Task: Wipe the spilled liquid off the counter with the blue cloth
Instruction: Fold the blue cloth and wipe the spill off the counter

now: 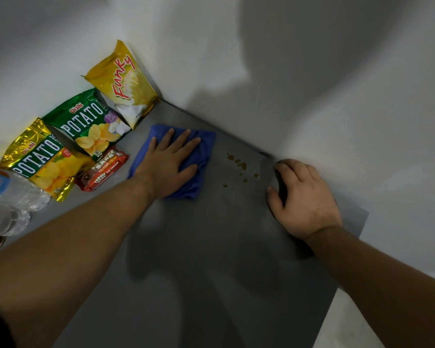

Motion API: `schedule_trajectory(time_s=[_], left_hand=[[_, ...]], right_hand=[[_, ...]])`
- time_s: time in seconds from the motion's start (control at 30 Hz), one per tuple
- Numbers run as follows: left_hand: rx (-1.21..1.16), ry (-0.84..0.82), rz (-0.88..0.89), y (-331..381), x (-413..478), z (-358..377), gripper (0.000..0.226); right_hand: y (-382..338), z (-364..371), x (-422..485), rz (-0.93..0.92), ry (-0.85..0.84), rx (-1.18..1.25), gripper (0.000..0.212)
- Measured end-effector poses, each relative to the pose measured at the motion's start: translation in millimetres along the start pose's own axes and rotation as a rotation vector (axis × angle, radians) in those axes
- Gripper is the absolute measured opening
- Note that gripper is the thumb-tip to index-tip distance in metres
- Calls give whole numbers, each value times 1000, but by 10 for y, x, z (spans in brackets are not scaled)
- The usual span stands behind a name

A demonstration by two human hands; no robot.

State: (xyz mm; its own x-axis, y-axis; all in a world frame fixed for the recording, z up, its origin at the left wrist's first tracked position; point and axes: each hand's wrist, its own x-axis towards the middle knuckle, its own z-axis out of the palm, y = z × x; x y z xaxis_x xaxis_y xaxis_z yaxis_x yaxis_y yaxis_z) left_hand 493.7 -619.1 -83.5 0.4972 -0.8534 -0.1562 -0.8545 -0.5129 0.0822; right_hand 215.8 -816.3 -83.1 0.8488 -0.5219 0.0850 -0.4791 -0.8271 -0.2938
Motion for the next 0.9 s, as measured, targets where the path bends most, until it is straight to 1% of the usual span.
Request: schedule_trajectory(time_s=[0.07, 0.13, 0.2, 0.27, 0.37, 0.43, 0.5, 0.57, 0.63, 0.73, 0.83, 0.9], left_hand=[[-22, 21, -81, 144, 133, 8, 74], [-37, 20, -89, 309, 186, 24, 73], [-31, 13, -30, 476, 120, 41, 75], [-30, 18, 66, 603, -63, 82, 76], [-43, 39, 159, 583, -356, 170, 71], [-40, 33, 121, 465, -397, 159, 70], [-34, 27, 20, 382, -274, 124, 72], [-34, 24, -77, 399, -71, 94, 70], [-18, 12, -115, 511, 79, 89, 68], [21, -6, -54, 767, 50, 105, 71], [26, 18, 82, 966, -254, 145, 75], [-1, 38, 136, 969, -472, 184, 73]], right_hand=[[-1, 3, -3, 1, 5, -2, 59], [1, 2, -4, -1, 9, -2, 58], [2, 0, -6, -7, 15, -2, 58], [2, -3, -8, -12, 19, 1, 57], [11, 6, -13, -17, 42, 9, 55], [26, 9, -26, -22, 65, 18, 55], [34, 24, -32, -26, 75, 27, 55], [36, 44, -31, -26, 86, 37, 56], [35, 55, -23, -25, 98, 42, 56], [34, 56, -12, -21, 102, 37, 57], [36, 58, -12, -17, 92, 41, 57], [45, 45, -29, -1, 77, 53, 57]])
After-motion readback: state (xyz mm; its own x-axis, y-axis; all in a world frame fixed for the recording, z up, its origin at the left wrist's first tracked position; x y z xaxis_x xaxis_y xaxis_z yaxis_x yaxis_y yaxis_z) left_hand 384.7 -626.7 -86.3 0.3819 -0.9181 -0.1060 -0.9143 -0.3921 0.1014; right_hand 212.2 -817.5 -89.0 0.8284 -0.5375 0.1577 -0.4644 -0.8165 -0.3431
